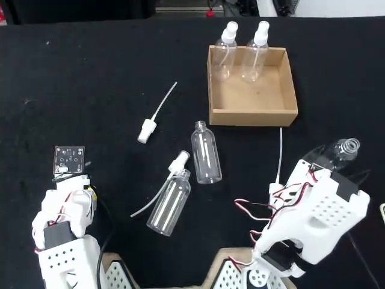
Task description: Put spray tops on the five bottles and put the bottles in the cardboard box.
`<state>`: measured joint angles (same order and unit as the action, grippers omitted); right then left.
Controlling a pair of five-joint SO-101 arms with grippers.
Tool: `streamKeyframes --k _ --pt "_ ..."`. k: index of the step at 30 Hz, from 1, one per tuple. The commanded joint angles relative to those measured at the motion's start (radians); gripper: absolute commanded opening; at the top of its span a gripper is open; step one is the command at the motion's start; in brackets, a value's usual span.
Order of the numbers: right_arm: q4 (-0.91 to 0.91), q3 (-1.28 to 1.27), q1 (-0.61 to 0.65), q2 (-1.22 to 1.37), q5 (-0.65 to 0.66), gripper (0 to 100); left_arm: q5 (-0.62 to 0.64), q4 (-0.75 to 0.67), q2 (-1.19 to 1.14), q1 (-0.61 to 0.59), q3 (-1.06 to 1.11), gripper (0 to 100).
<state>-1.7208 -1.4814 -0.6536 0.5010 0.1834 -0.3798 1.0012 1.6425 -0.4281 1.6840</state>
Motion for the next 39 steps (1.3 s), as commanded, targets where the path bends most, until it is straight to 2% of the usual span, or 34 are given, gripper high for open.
streamKeyframes --k 1,8,16,20,25,33,35,39 --pt "-0.028 -0.099 0.008 -0.145 -0.002 36.8 -0.008 0.006 0.008 -0.008 0.024 18" --pt "0.089 -0.2 0.012 -0.443 -0.002 36.8 -0.008 0.006 0.008 -0.01 0.024 18" --pt "0.497 -0.193 0.017 -0.753 -0.002 36.8 -0.008 0.006 0.008 -0.01 0.024 18" --pt "0.732 -0.191 0.011 -0.944 0.003 36.8 -0.008 0.006 0.008 -0.01 0.024 18" --pt "1.102 -0.166 0.018 -1.218 0.08 36.8 -0.008 0.006 0.008 -0.008 0.024 18" --pt "1.961 0.058 0.021 -1.613 0.075 36.8 -0.008 0.006 0.008 -0.01 0.024 18" --pt "2.035 0.085 0.02 -1.684 0.075 36.8 -0.008 0.006 0.008 -0.01 0.024 18" --pt "2.038 0.031 0.012 -1.793 0.083 36.7 -0.008 0.006 0.008 -0.01 0.024 18"
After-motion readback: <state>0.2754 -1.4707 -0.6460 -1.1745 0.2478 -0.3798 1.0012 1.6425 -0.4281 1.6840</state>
